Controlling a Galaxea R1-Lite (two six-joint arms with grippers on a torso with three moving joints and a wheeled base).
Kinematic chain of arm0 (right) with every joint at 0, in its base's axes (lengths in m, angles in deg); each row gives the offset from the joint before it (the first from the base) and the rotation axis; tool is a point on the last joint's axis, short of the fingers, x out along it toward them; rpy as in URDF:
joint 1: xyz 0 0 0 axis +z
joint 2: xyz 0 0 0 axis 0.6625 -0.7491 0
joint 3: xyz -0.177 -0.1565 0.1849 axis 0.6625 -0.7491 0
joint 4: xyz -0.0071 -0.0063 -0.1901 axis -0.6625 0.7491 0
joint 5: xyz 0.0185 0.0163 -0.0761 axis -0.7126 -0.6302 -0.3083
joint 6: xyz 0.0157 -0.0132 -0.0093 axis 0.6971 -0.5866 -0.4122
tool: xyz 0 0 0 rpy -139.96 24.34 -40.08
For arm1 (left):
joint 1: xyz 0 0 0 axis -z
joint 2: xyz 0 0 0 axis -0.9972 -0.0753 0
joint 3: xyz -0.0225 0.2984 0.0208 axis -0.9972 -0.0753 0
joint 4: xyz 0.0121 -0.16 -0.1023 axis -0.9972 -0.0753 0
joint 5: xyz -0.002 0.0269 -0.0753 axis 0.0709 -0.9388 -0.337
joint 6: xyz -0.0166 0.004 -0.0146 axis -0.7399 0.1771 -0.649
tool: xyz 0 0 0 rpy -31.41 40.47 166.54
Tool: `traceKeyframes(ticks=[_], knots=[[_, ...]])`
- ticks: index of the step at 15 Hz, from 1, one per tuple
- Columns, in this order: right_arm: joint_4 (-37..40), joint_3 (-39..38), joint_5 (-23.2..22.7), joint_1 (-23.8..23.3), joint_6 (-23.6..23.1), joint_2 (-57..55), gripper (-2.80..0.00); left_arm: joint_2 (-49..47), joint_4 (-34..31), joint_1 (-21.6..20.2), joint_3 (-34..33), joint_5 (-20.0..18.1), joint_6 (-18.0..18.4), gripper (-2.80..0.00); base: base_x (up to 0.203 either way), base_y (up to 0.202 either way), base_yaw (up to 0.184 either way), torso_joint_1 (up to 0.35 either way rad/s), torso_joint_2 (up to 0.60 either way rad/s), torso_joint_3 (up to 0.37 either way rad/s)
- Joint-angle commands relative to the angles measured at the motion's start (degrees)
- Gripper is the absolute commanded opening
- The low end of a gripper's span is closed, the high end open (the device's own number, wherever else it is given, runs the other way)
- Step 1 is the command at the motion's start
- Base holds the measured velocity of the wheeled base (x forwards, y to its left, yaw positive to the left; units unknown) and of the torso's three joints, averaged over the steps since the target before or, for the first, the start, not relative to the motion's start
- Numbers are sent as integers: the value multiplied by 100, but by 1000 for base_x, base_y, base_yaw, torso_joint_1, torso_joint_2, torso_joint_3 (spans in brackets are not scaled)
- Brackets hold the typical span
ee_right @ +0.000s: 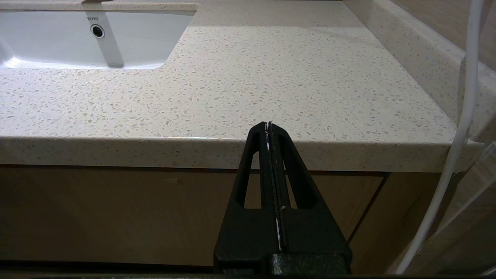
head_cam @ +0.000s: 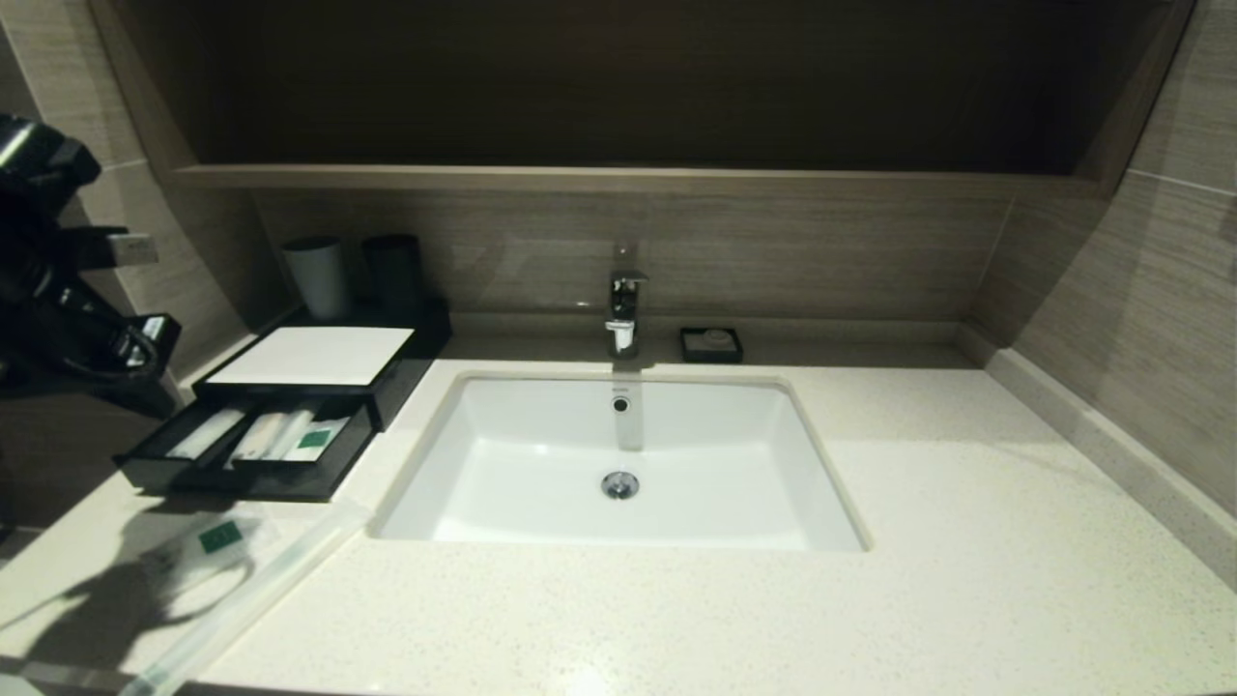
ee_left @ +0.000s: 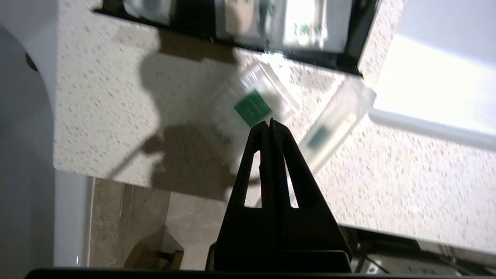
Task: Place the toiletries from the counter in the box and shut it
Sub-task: Pick up the bathroom toiletry
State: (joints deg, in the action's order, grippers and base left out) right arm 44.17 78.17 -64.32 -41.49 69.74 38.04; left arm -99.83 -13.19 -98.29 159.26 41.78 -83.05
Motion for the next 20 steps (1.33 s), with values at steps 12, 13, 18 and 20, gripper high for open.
traceKeyframes(ticks=[12,13,18,20], knots=[[0,0,0,0,0,0,-280,1252,-140,-112,-1960,-271,2690,0,0,0,0,0,0,0],[0,0,0,0,0,0,-280,1241,-132,-96,-2052,-324,2796,0,0,0,0,0,0,0],[0,0,0,0,0,0,-280,1393,-121,322,-2433,-805,3066,0,0,0,0,0,0,0],[0,0,0,0,0,0,-280,1447,-115,533,-2598,-813,3084,0,0,0,0,0,0,0]])
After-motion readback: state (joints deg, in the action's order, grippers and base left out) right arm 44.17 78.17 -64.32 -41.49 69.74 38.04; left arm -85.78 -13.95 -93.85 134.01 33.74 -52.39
